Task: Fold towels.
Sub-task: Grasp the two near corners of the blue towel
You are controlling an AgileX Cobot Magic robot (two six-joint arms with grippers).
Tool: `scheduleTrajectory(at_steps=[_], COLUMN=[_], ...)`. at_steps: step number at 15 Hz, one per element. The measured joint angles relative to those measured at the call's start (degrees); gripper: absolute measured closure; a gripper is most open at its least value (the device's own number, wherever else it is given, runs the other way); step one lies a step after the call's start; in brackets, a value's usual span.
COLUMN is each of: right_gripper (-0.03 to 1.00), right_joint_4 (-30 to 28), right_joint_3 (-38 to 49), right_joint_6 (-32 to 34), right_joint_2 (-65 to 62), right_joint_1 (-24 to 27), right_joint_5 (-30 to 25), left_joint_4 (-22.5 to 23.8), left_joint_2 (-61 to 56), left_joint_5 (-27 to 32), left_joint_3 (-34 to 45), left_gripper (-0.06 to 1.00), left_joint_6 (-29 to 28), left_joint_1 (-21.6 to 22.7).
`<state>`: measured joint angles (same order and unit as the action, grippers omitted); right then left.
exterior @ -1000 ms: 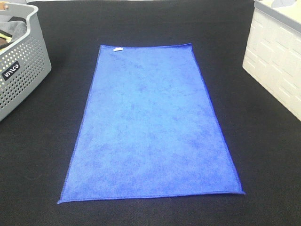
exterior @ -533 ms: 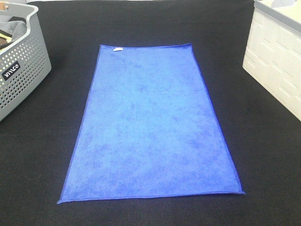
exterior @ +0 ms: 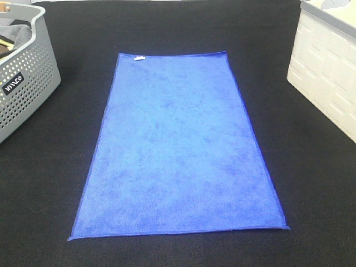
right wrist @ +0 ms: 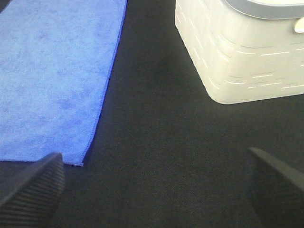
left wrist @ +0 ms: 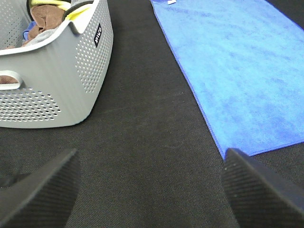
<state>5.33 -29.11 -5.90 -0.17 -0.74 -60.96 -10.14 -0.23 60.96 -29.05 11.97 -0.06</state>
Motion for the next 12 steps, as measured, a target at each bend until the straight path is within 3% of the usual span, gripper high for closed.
scheduleTrajectory(at_steps=[12], right_gripper=[0.01], right_joint_4=[0.0], right_joint_3=[0.0], right_joint_6=[0.0], right_joint_2=[0.0], right_joint_1=[0.0], right_joint_5=[0.0], left_joint_4=[0.0], left_joint_2=[0.0], left_joint_5=[0.0], left_joint_3=[0.0], left_gripper=[0.17], left_joint_6=[0.0], left_joint_1=[0.0])
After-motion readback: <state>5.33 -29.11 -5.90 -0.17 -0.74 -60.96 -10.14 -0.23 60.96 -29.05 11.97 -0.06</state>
